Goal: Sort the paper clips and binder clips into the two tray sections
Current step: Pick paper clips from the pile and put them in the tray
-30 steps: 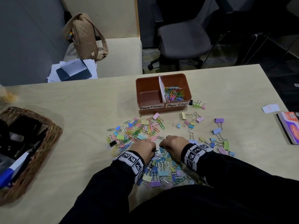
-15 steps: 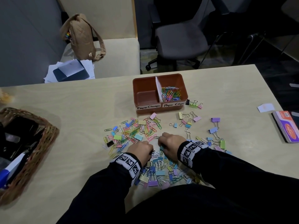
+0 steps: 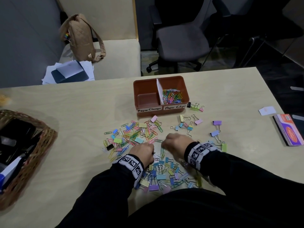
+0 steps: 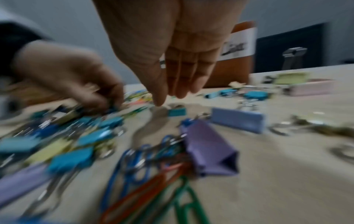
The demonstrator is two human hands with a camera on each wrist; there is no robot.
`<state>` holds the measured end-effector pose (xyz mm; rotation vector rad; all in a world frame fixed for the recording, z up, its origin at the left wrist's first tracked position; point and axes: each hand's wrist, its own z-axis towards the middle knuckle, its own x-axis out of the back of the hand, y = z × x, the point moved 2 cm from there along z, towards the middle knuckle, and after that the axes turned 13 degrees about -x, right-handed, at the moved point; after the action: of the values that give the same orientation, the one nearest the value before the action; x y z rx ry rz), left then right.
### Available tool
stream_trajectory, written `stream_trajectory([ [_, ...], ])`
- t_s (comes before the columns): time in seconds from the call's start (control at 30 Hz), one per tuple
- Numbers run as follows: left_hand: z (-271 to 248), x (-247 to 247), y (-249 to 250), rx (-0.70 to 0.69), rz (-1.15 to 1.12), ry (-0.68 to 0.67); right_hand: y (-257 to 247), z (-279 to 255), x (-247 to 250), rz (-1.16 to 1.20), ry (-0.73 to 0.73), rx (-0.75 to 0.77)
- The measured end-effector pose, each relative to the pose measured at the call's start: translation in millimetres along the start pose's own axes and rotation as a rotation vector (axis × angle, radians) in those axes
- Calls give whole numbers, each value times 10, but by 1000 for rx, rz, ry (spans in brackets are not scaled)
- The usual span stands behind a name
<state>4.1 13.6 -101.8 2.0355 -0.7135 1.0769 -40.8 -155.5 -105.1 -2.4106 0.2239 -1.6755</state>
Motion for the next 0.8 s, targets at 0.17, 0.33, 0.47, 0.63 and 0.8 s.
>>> stream_trajectory([
  [0.17, -75, 89, -118, 91, -225, 119, -194, 41, -139, -117, -54, 186],
  [0.33, -109, 102, -182, 117, -367, 156, -223, 23, -184, -189, -139, 129],
  [0.47, -86, 140, -145, 131, -435, 178, -228, -15, -148, -200, -155, 26],
  [0.63, 125, 566, -1, 130, -546, 320, -27, 31, 393, 337, 15, -343],
  [0.8, 552, 1172, 70, 121, -614, 533, 272, 284, 984, 774, 308, -571],
])
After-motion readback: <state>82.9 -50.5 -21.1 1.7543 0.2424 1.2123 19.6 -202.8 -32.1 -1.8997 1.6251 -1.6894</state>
